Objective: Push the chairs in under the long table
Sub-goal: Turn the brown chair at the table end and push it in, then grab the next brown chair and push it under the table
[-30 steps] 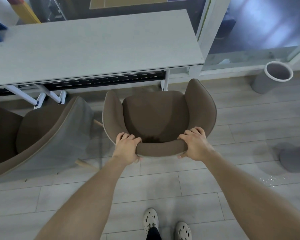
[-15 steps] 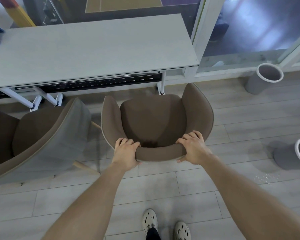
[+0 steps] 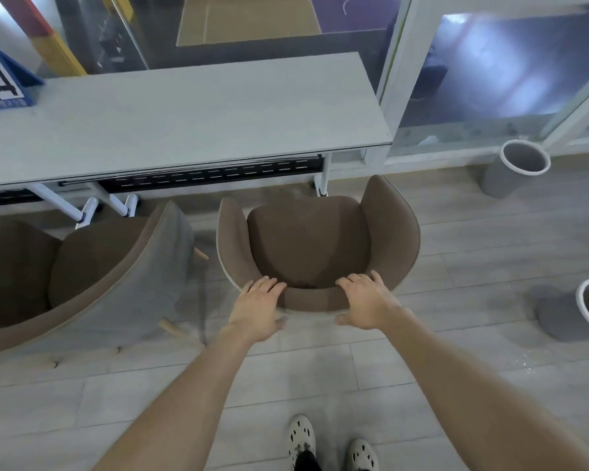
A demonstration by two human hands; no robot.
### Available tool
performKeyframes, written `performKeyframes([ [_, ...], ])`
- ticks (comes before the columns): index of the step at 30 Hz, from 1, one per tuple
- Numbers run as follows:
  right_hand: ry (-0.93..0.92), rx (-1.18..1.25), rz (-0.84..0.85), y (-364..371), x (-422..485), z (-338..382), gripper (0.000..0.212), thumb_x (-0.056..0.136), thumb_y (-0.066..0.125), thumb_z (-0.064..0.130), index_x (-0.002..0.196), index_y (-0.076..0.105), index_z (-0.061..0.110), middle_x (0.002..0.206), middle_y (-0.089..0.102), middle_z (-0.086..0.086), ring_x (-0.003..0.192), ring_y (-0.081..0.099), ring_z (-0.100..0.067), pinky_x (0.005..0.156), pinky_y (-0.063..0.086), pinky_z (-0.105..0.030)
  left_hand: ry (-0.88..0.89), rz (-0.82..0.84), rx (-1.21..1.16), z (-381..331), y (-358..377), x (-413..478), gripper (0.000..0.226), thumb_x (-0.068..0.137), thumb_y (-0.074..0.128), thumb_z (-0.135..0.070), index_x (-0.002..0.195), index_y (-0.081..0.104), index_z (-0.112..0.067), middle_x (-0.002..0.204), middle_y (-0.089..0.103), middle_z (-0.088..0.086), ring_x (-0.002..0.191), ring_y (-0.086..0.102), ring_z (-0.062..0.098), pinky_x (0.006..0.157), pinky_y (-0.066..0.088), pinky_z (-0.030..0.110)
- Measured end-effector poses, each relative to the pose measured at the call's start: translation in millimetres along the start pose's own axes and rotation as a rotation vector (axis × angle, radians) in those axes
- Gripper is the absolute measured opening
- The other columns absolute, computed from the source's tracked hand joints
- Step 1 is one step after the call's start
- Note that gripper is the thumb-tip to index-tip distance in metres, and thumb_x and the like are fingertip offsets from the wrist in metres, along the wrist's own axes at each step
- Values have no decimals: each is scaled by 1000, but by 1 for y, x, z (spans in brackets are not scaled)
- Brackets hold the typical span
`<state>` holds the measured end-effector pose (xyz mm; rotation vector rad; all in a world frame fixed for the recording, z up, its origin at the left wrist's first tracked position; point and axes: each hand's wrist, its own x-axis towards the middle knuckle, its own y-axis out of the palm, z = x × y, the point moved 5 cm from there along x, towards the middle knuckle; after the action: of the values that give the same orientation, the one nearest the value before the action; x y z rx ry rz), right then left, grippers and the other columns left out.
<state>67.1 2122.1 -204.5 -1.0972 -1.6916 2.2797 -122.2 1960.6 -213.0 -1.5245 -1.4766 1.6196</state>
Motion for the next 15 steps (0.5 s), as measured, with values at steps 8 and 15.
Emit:
performKeyframes([
  [8, -108, 22, 14, -29, -22, 79, 81, 95, 67, 57, 161, 38, 19, 155, 51, -5, 141, 51, -30, 118, 39, -51, -171, 130, -32, 44, -31, -79, 64, 98, 68, -48, 156, 48, -29, 157, 53, 3, 144, 50, 28, 116, 44, 44],
  [15, -219, 31, 16, -64, -16, 129, 79, 96, 69, 46, 162, 36, 19, 154, 50, -8, 138, 53, -33, 113, 46, -50, -336, 69, -55, 99, -56, -137, 55, 96, 69, -52, 145, 55, -30, 145, 61, 2, 134, 58, 28, 108, 50, 44],
])
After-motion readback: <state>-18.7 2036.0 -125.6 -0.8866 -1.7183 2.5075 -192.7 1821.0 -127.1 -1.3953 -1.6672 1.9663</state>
